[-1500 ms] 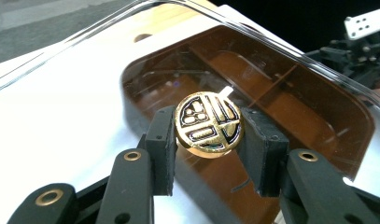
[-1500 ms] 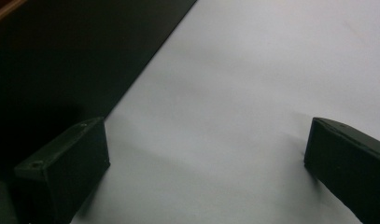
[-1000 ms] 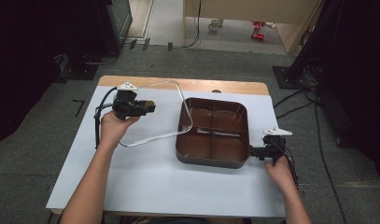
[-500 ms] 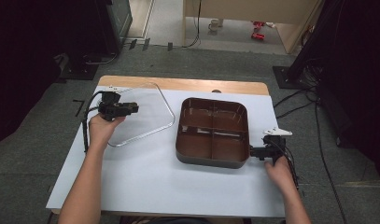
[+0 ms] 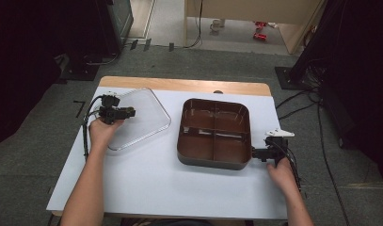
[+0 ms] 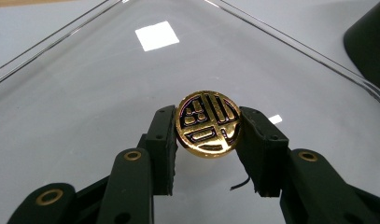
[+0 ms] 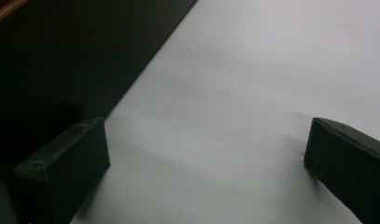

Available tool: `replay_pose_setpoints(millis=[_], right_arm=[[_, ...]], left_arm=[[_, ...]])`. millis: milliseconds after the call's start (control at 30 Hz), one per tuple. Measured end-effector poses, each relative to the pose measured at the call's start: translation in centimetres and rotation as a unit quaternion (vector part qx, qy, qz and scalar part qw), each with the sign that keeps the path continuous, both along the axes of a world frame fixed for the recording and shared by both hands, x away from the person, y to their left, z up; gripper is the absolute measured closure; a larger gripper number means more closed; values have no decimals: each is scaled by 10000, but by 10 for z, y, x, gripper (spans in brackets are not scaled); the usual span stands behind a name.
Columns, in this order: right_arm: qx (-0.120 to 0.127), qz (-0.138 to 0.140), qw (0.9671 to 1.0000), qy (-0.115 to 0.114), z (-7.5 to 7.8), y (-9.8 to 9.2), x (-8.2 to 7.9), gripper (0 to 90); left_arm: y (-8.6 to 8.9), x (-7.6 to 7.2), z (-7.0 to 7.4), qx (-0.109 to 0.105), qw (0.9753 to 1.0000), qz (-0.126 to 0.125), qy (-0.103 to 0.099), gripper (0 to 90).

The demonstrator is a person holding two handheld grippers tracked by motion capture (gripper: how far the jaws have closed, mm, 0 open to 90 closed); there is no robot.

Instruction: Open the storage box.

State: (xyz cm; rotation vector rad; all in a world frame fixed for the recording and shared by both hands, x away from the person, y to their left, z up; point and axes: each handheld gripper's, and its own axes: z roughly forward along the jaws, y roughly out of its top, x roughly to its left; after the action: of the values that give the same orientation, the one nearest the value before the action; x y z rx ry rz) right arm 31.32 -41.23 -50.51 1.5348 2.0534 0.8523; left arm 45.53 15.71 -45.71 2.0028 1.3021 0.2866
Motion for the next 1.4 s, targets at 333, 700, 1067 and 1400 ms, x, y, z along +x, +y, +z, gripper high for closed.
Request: replay_pose_setpoints(millis=[333, 700, 1067, 1400], right_arm=[[-3, -3, 10000, -4, 0, 0, 0, 0], [-7, -5, 10000, -11, 0, 0, 0, 0], [-7, -4, 10000, -12, 0, 0, 0, 0], [-7, -4, 10000, -12, 0, 0, 0, 0]], left_arm=[[-1, 3, -9, 219, 9997, 0, 142, 589], [-1, -2, -1, 94, 9999, -28, 56, 483], [-5, -24, 29, -75, 9991, -218, -356, 411], [-10, -42, 36, -396, 9972, -384, -500, 385]])
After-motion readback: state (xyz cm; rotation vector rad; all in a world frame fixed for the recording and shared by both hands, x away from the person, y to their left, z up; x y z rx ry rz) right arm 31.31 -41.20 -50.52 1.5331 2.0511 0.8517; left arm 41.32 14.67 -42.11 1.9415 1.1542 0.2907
